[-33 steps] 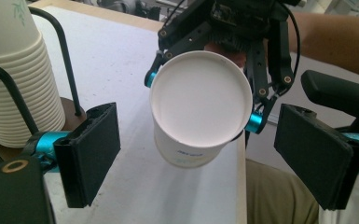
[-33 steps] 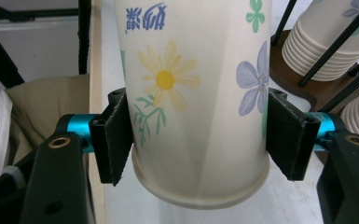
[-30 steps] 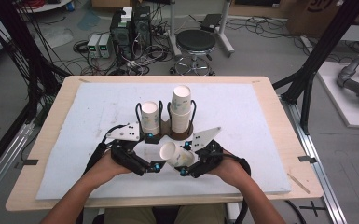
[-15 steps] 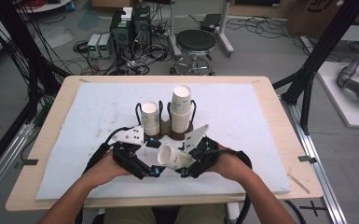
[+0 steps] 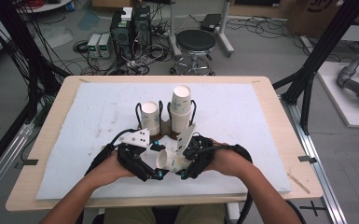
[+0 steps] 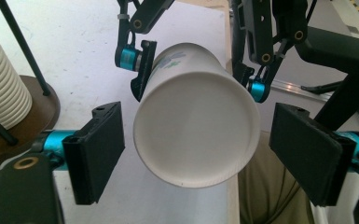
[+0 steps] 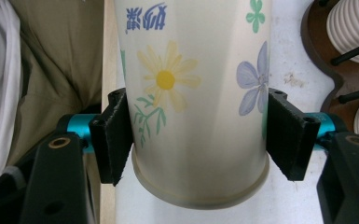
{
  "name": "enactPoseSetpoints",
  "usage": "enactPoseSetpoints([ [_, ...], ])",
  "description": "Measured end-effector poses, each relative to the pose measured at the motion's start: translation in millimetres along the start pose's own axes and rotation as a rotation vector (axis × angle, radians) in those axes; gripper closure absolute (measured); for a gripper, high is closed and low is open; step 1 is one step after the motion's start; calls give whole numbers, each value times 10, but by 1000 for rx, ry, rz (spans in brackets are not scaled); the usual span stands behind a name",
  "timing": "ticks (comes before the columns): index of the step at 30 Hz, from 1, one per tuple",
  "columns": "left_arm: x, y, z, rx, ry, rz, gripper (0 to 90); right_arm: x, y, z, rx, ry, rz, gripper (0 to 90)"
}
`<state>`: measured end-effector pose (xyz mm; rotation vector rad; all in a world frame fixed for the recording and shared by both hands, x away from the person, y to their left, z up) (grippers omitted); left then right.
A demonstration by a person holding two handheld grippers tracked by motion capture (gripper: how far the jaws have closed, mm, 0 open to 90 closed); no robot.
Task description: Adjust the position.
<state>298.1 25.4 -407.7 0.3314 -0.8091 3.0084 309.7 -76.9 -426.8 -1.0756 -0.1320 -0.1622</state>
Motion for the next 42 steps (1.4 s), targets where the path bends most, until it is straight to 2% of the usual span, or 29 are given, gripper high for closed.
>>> enactPoseSetpoints([
  [12,-16,27,-19,-26,10,1,285,-41,56,3,-46,-10,19,320],
  [18,-22,28,-28,-33,12,-1,348,-37,61,32,-38,-10,18,320],
  [25,-17,40,-29,-26,17,1,366,-44,58,17,-44,-12,24,313],
  [27,-34,24,-20,-15,19,7,368,-21,53,18,-23,1,8,274],
  [29,-44,0,-10,9,7,8,369,0,25,41,26,51,1,216],
  [32,-76,-47,-3,62,-8,1,369,22,-58,84,121,117,11,217],
  [36,-104,-106,-8,125,-25,-4,368,90,-166,110,213,149,-33,217],
  [40,-118,-156,-22,172,-18,-5,368,117,-268,132,307,197,-42,217],
  [42,-127,-173,-30,184,-17,-2,369,147,-308,133,354,212,-66,217],
])
Point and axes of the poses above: each handheld gripper's, and its own axes: y roughly forward along the jaws, z roughly out of its top, x roughly to its right, the point moved 9 cm from there along y, roughly forward along the jaws, and after that the axes turned 8 degrees about -z, right-handed, at the moved point
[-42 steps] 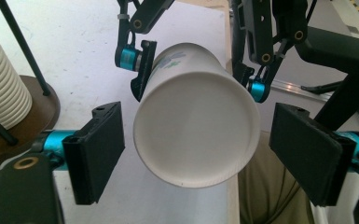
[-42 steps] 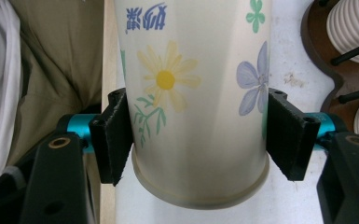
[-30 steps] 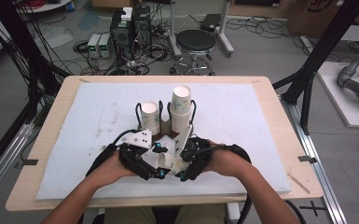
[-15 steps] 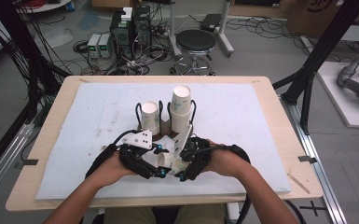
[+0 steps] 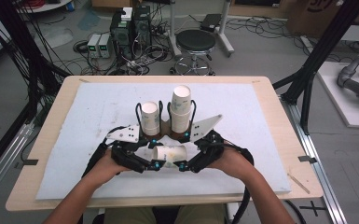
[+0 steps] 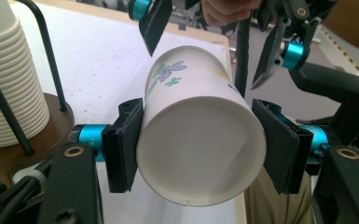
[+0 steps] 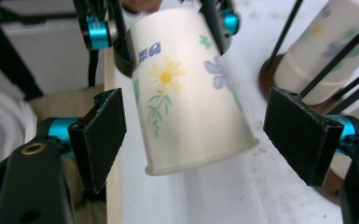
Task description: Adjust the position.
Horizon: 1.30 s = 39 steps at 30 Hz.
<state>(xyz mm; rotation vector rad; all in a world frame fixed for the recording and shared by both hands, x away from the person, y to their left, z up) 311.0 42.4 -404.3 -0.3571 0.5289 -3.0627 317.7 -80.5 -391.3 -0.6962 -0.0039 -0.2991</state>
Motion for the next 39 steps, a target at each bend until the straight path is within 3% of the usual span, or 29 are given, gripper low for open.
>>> enactPoseSetpoints([
  [6,-17,-62,-20,50,17,19,368,53,-99,6,131,61,-42,207],
  [8,-25,-85,-27,66,16,22,369,88,-123,-24,162,72,-81,206],
  [13,-41,-123,-60,102,8,34,369,91,-155,-100,213,111,-100,206],
  [22,-32,-131,-94,136,23,29,369,46,-99,-254,248,149,-104,206],
  [33,14,-154,-82,170,49,13,369,-40,9,-384,277,201,-46,201],
  [39,41,-150,-73,171,57,4,369,-86,49,-380,268,193,-16,201],
])
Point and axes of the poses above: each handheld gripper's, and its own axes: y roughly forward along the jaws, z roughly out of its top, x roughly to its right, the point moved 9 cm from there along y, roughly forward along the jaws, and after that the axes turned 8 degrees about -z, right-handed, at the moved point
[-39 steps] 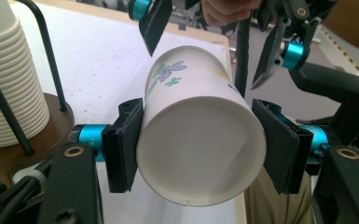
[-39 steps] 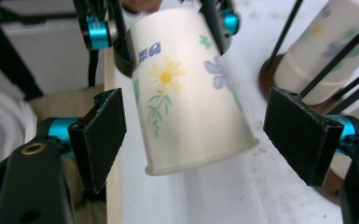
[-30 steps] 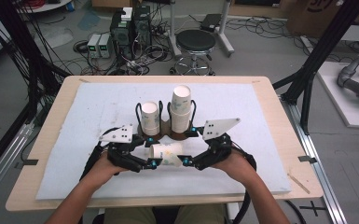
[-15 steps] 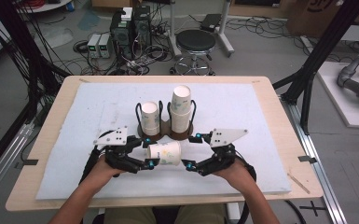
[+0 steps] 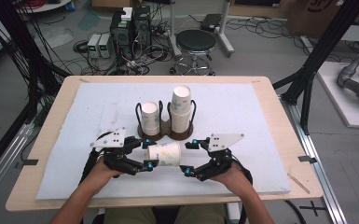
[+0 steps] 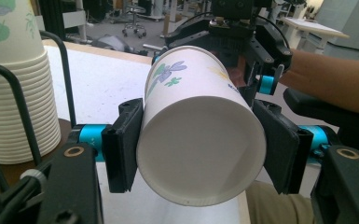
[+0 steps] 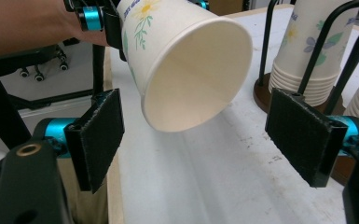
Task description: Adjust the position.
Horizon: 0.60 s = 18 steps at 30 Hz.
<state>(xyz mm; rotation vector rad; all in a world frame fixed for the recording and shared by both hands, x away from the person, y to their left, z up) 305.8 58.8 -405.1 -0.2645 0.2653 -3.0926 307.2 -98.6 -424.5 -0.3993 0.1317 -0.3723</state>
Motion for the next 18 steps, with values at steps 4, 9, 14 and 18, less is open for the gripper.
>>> enactPoseSetpoints([
  [4,34,19,12,-11,13,-16,369,-20,23,-15,-12,-5,17,201],
  [9,75,47,43,-9,15,-36,369,-43,52,-28,-21,-4,37,201],
  [14,110,82,43,-13,13,-63,369,-82,81,-29,-23,1,64,182],
  [18,136,112,41,-18,17,-75,369,-110,108,-34,-25,-9,81,183],
])
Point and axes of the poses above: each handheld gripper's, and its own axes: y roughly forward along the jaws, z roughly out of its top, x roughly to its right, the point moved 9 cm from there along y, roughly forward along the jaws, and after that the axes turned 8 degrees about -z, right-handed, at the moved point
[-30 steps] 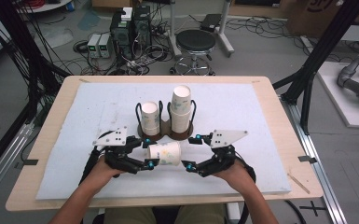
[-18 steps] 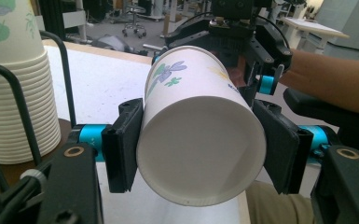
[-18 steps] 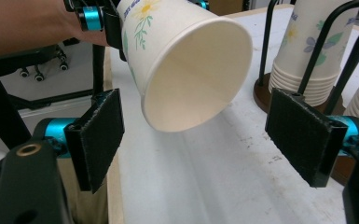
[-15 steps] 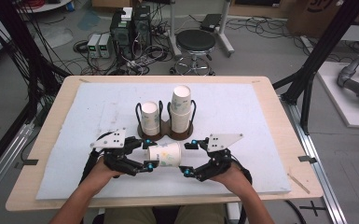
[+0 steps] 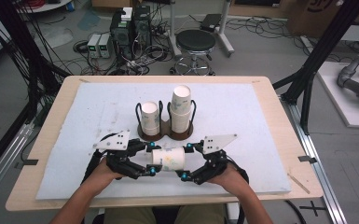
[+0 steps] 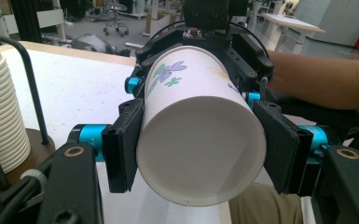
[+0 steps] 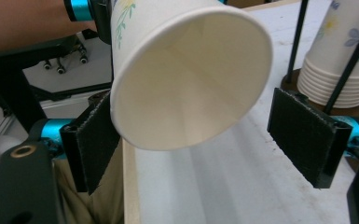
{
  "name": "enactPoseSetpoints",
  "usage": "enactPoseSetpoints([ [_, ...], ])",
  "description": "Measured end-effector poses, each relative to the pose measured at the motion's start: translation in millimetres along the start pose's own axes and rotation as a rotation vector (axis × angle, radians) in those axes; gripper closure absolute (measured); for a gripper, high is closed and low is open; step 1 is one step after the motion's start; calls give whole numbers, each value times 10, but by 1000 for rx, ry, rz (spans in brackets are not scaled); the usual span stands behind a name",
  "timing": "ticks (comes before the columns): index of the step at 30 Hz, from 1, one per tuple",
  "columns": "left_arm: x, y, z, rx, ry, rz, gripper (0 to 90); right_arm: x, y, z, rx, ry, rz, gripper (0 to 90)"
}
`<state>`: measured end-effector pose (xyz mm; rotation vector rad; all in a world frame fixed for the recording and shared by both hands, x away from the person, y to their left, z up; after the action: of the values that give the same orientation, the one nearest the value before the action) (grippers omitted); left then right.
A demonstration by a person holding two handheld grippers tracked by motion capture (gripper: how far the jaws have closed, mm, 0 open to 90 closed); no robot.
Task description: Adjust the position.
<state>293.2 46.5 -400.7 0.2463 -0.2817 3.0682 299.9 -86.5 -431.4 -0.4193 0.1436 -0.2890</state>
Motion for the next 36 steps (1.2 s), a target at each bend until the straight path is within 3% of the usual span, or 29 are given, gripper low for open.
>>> enactPoseSetpoints([
  [2,14,21,-1,0,2,-11,369,-36,1,6,14,14,41,192],
  [5,16,29,-5,0,-1,-16,369,-23,3,10,29,11,47,207],
  [7,18,26,-9,0,-3,-21,369,-52,-6,7,35,18,78,244],
  [16,29,12,-31,19,-15,-30,369,-60,-18,18,53,20,85,281],
  [27,50,21,-52,-2,-12,-12,360,-59,-32,8,40,14,103,320],
  [28,56,29,-54,-5,-24,-17,340,-63,-34,9,37,14,106,320],
  [30,44,56,-60,-23,-72,-2,206,-74,-35,15,36,10,111,320],
  [31,44,56,-60,-23,-72,-2,145,-74,-35,15,36,10,111,320],
  [36,45,41,-30,-63,-67,22,140,-32,-78,14,16,0,81,319],
])
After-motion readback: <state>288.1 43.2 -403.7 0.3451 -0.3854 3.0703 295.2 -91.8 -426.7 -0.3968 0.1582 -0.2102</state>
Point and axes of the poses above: each handheld gripper's, and its own axes: y roughly forward along the jaws, z roughly out of its top, x roughly to its right, the point moved 9 cm from there along y, roughly forward along the jaws, and after that the axes turned 8 degrees about -z, right-handed, at the moved point
